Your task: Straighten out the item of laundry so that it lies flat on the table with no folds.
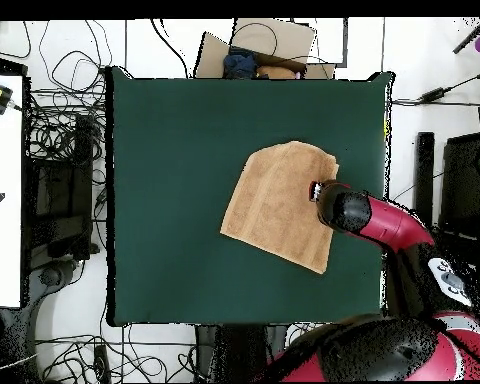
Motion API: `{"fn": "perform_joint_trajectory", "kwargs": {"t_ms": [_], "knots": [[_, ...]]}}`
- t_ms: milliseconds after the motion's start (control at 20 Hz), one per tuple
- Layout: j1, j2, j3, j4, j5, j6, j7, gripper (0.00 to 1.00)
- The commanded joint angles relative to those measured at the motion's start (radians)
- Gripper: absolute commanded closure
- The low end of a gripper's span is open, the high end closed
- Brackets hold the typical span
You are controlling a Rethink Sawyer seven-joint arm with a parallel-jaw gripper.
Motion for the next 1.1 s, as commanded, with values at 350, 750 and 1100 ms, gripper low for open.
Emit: {"fn": "perform_joint_trajectory", "kwargs": {"t_ms": [350,750,1100], "knots": [[0.05,0.115,0.171,-0.029,-0.123,-0.173,0.019,0.0],[0.1,0.013,0.123,0.004,-0.113,-0.05,0.071,0.0],[0.155,-0.123,0.064,0.054,-0.053,0.13,0.101,0.0]]}}
